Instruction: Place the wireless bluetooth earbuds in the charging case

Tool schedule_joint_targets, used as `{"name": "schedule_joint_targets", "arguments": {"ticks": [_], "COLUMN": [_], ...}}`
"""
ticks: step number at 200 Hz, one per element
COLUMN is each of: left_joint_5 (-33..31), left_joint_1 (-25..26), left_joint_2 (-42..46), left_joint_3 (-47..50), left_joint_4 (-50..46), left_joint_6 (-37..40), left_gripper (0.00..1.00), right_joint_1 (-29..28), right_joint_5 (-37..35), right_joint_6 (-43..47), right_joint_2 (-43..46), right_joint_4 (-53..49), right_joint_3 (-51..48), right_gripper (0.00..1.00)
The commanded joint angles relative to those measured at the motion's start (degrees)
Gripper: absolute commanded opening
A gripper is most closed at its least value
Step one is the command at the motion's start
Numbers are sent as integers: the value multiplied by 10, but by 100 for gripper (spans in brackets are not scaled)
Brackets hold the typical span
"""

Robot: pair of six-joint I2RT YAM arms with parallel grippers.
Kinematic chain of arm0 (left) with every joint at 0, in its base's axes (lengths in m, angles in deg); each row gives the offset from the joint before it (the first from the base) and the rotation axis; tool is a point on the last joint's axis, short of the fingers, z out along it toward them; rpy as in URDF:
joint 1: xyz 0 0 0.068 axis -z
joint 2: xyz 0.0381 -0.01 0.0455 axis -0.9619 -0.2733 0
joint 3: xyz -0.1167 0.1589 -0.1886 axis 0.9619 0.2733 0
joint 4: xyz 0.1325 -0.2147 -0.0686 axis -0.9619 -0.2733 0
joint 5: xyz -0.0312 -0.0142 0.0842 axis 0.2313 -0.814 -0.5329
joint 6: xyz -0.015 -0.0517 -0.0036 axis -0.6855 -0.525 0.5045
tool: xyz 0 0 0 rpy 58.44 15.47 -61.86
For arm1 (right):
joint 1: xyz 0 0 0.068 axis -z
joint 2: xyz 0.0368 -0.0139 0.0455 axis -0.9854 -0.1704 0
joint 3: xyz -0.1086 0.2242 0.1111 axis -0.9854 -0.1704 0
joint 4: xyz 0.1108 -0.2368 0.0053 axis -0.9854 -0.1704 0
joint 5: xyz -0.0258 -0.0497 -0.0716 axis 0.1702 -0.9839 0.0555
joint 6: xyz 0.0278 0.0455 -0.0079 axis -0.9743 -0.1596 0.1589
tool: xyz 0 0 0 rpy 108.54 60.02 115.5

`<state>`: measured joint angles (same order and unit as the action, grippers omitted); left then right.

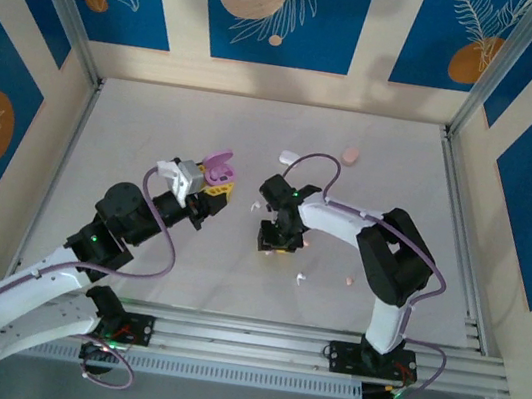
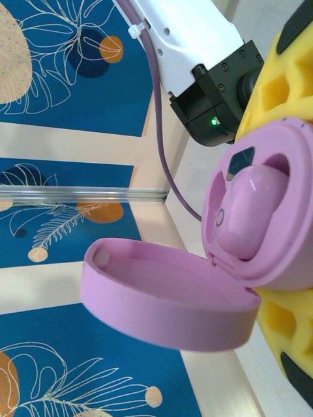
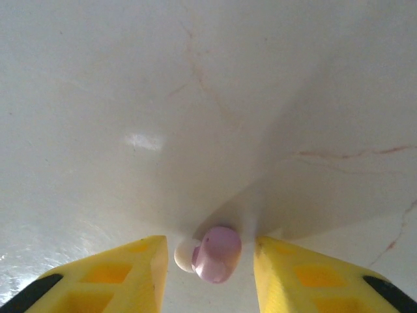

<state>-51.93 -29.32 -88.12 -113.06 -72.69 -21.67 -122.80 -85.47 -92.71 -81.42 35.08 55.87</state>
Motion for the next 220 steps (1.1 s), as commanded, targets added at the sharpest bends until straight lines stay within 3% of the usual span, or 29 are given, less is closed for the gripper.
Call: {"name": "schedule_joint_targets", "arguments": {"ticks": [1,220], "left_joint_5": [3,12], "left_joint_1": [6,6], "left_joint_2": [1,-17], "left_joint_3": [-2,-12], "left_joint_4": [32,35], "left_joint_6": [-6,-11], "left_gripper": [32,32], "right_joint_1": [3,11], "right_joint_5": [25,74], "right_joint_6": [-12,-49], "right_joint_2": [-7,-9], "right_joint_4": [10,52], "right_joint_3": [12,-31], "right_gripper": [38,31]}}
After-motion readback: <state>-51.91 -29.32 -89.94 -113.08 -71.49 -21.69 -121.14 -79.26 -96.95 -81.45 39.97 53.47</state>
